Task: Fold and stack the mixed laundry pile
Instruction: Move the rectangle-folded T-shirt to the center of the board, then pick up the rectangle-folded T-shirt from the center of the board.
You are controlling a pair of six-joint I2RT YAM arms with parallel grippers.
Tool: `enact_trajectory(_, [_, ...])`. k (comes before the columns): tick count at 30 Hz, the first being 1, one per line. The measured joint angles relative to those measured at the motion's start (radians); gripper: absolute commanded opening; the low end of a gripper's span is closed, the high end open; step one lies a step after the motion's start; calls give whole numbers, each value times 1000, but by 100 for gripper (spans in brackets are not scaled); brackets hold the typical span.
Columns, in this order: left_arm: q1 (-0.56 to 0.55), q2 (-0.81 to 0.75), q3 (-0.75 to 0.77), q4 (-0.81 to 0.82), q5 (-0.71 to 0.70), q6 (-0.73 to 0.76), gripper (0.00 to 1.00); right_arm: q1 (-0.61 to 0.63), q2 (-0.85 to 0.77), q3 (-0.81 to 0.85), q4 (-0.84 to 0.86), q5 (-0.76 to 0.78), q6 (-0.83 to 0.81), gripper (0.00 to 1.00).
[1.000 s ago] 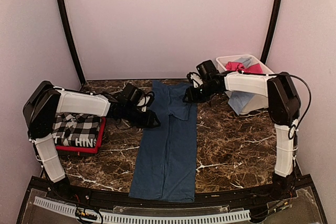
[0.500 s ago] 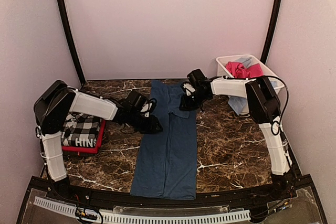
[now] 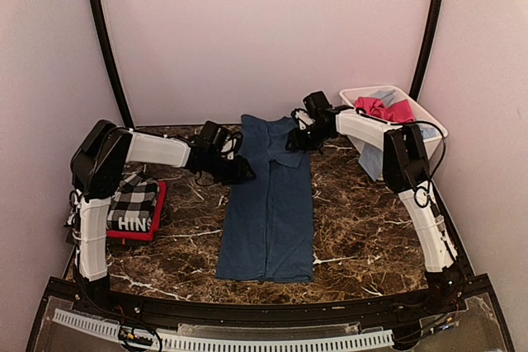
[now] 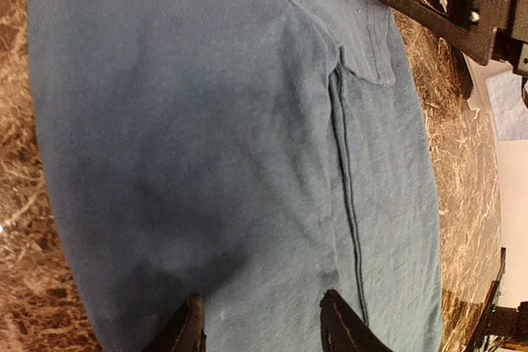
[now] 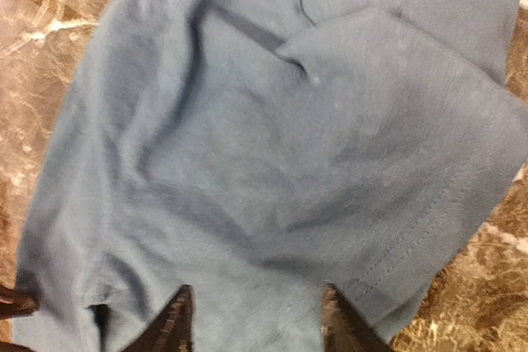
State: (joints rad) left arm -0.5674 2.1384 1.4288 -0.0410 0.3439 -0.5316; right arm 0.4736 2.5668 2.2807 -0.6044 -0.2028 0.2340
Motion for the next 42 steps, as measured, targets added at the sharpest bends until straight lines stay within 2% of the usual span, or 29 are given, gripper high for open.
enact_trajectory(2, [9,-21,6,-22,-1,8,59,-3,-54,-35,1,-28,-5,64])
enact_trajectory(4, [8,-87,-20,-41,-9,12,73,1,-160,-129,18,-53,-8,68])
enact_trajectory(7, [-3,-261,-97,-61,-25,21,77,15,-397,-301,49,-86,-5,69])
enact_trajectory(12, [-40,-575,-210,-86,-61,16,74,46,-809,-552,147,-148,23,67])
enact_trajectory(15, [-84,-721,-307,-106,-86,-2,70,82,-1026,-782,190,-154,57,65])
enact_trajectory(21, [-222,-884,-578,-175,-102,-94,60,169,-1242,-1252,160,-166,176,60])
enact_trajectory(24, [-303,-938,-693,-208,-109,-156,56,211,-1331,-1426,123,-164,253,57])
enact_trajectory(30, [-432,-1027,-840,-229,-125,-287,49,343,-1413,-1575,148,-165,402,53])
enact_trajectory(36, [-451,-1043,-922,-217,-129,-374,45,490,-1259,-1612,226,-146,520,51])
enact_trajectory(42, [-457,-1007,-962,-148,-123,-420,43,542,-1211,-1632,275,-132,594,51])
